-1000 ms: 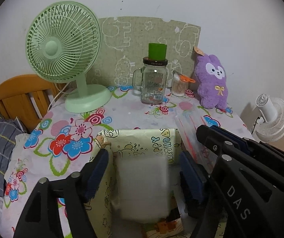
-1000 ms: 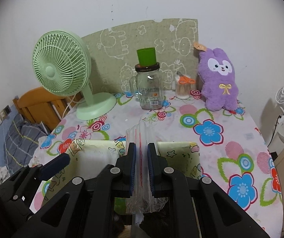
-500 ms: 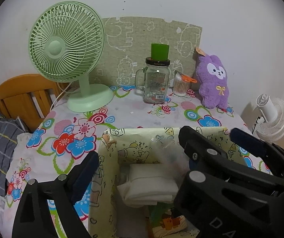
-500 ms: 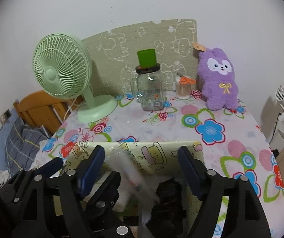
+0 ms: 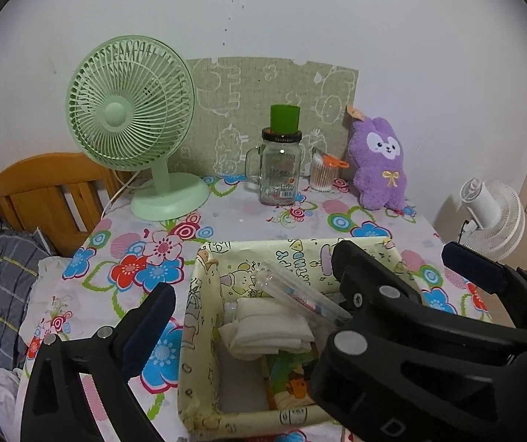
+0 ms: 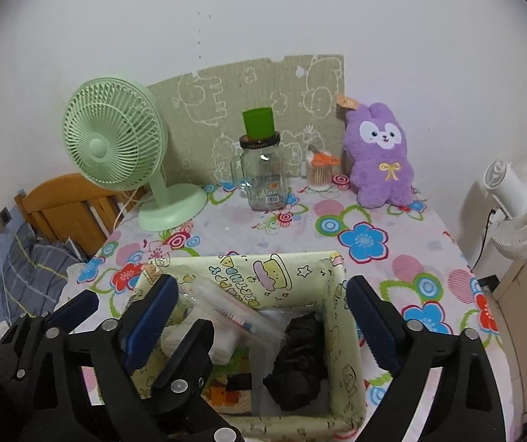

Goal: Organize soft objects
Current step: 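Open the left tool to drop the cloth while the right tool releases the bag into the basket, then withdraw both tools from the basket toward the rolled towel and snack box, then grasp the rolled white towel with the left tool while the right tool grasps the snack box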

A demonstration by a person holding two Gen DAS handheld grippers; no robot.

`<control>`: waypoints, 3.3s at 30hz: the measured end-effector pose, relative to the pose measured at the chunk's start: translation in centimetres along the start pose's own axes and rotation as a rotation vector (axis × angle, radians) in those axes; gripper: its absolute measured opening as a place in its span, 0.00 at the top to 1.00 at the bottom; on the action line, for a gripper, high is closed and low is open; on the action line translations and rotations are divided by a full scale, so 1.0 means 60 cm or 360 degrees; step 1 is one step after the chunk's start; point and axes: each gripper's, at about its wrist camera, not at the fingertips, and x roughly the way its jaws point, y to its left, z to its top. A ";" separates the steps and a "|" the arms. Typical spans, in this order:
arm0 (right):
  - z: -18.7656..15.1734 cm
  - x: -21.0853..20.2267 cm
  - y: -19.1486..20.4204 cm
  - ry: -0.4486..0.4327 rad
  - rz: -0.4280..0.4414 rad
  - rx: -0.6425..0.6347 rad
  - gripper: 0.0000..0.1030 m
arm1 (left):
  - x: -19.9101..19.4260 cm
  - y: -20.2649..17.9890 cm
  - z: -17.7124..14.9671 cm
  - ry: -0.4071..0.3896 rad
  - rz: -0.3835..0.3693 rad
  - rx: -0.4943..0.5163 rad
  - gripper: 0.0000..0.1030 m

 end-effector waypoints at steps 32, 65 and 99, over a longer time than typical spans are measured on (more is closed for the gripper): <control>-0.068 -0.208 0.024 -0.0231 -0.0070 -0.0103 0.00 | -0.182 -0.025 -0.067 -0.0209 0.0010 0.0059 0.00; -0.186 -0.222 -0.004 -0.0186 -0.0117 -0.0086 0.00 | -0.176 -0.048 -0.183 -0.0115 -0.0051 0.0057 0.00; -0.261 -0.087 -0.061 0.0151 -0.0104 0.0006 0.48 | -0.065 -0.071 -0.250 0.0150 -0.0036 0.0078 0.05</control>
